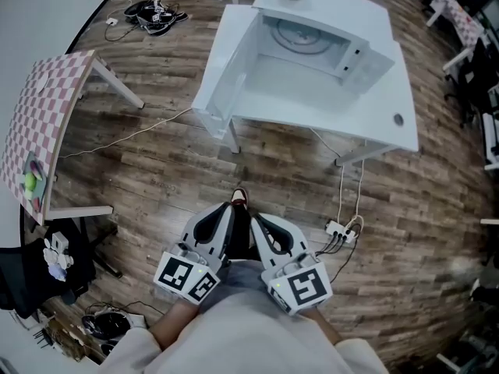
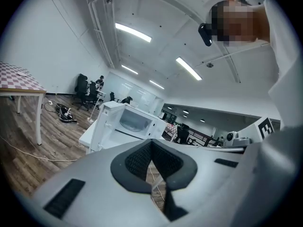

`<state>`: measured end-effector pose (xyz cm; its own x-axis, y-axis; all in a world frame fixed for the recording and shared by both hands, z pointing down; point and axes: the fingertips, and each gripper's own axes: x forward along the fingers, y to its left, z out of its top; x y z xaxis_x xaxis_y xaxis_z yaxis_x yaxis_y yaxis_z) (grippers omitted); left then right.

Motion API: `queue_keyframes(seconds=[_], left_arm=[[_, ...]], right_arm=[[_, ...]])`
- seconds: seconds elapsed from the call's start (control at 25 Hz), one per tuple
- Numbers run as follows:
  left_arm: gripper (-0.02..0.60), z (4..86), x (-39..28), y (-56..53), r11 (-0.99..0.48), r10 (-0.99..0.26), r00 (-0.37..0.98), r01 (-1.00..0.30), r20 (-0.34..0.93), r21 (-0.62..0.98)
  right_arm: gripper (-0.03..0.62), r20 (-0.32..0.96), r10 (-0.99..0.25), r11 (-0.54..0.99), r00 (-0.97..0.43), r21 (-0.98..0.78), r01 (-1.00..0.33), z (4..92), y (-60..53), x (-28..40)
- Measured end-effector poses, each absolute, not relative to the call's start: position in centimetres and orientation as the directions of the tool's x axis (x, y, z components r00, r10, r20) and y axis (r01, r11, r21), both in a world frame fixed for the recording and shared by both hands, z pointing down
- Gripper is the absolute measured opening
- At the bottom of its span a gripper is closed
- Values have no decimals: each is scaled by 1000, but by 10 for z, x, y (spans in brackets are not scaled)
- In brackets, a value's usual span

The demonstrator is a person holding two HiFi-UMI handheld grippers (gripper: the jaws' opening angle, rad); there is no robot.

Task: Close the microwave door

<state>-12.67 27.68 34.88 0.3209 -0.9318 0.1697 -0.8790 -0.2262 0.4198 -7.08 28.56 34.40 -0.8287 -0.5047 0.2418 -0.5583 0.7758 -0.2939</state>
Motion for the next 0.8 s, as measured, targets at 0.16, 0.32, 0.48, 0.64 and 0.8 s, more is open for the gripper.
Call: queue_keyframes(seconds=[0.16, 0.32, 0.48, 0.64, 0.8], left_arm=[[17, 350, -138, 258, -220, -932, 318, -875, 171, 432], [17, 346, -151, 238, -220, -935, 316, -873, 162, 435], [17, 344, -163, 220, -221, -935, 317, -871, 158, 438], [17, 340, -179, 203, -226, -936, 319, -868, 149, 442], [17, 335, -194, 186, -235, -938, 322, -864, 129, 446]], right_arm=[[23, 249, -497, 779, -831, -293, -554, 345, 267, -80], [23, 250, -494, 784, -833, -287, -551, 344, 247, -92], [23, 254, -489, 788, -834, -281, -547, 343, 230, -104], [23, 254, -495, 789, -831, -268, -552, 339, 211, -119], [23, 258, -504, 790, -824, -247, -561, 336, 193, -133]])
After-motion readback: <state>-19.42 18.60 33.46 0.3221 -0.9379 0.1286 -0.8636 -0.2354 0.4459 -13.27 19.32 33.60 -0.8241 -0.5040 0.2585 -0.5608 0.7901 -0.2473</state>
